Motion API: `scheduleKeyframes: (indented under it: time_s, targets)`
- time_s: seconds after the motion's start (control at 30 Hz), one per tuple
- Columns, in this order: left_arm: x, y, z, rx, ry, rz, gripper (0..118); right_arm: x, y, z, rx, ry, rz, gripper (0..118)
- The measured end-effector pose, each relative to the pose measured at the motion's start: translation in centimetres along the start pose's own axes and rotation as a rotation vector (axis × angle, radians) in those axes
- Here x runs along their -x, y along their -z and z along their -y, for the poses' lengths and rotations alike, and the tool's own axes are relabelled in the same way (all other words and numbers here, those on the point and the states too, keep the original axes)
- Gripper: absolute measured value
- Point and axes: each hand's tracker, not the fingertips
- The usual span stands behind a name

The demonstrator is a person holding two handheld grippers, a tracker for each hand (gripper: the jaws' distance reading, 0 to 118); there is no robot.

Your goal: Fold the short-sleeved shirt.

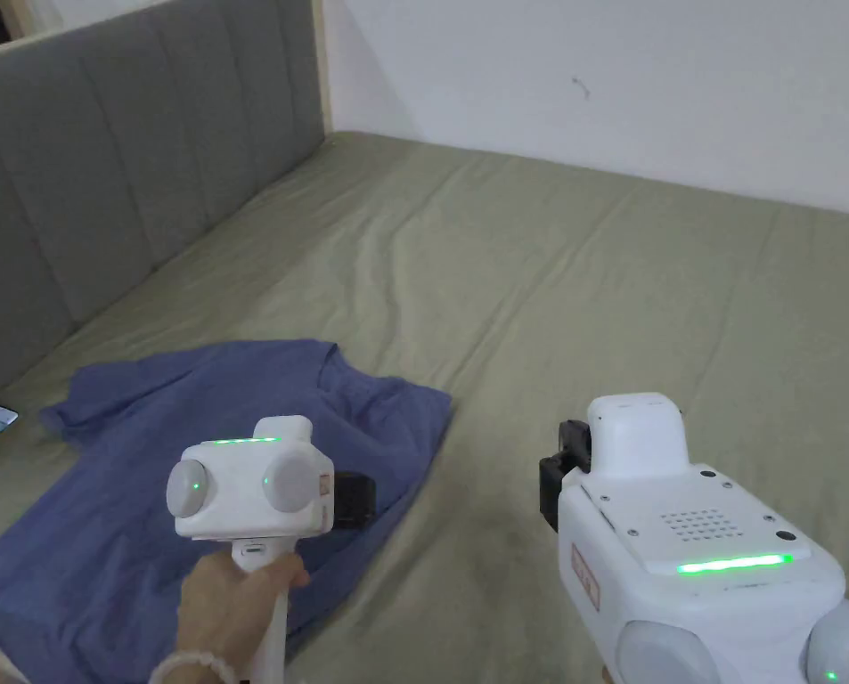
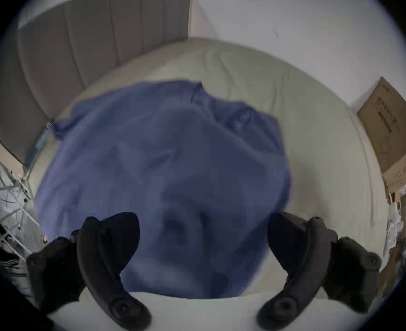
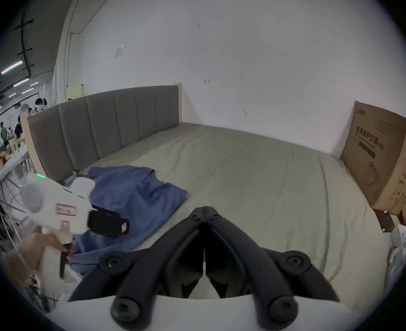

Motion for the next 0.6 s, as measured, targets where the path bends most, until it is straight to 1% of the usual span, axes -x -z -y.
scheduleKeyframes:
  time_s: [0.07,0.17,0.2,0.23,0.27,0.3,0.37,0.4,0.43,0.47,0.5,0.57,0.6]
  targets:
    - [0.1,2.1,-0.5,0.032,0.008,-0.038,110,-0.1,0.6,0.4,0.019,-0.010,0.002,0]
    - [0.3,3.1,-0.7,0.066,-0.030,-0.014,109,-0.4,1.6,1.0,0.049,-0.016,0.007,0]
    - [0.2,3.3,-0.7,0.084,-0.009,-0.023,109,-0.6,2.0,1.1,0.062,-0.006,0.010,0]
    - [0.2,3.1,-0.7,0.084,0.033,-0.022,106,-0.7,2.3,1.2,0.076,0.010,0.008,0]
    - [0.4,2.7,-0.9,0.081,0.019,-0.016,101,-0.9,2.4,1.4,0.086,0.029,0.005,0]
    - [0.5,2.2,-1.0,0.078,0.010,-0.009,90,-1.0,2.5,1.5,0.090,0.043,-0.001,0]
    - [0.6,0.8,-1.0,0.041,0.025,-0.012,42,-1.1,2.5,1.7,0.093,0.053,-0.005,0]
    - [0.8,0.4,-1.0,0.025,0.010,-0.022,12,-1.0,2.5,1.8,0.097,0.054,-0.002,0]
    - [1.1,0.5,-1.0,0.019,-0.012,-0.091,5,-1.0,2.3,1.9,0.100,0.052,-0.003,0]
    - [1.6,0.6,-0.9,0.032,-0.034,-0.057,5,-1.0,2.2,2.0,0.100,0.050,-0.006,0]
    - [1.9,1.0,-1.0,0.051,-0.083,0.007,5,-1.0,1.9,2.1,0.100,0.050,-0.005,0]
    - [2.3,0.5,-0.9,0.039,-0.119,0.007,5,-1.3,1.3,2.1,0.098,0.053,-0.007,0]
    - [2.2,0.1,-1.0,0.042,-0.116,0.010,5,-1.5,1.0,2.2,0.094,0.054,-0.005,0]
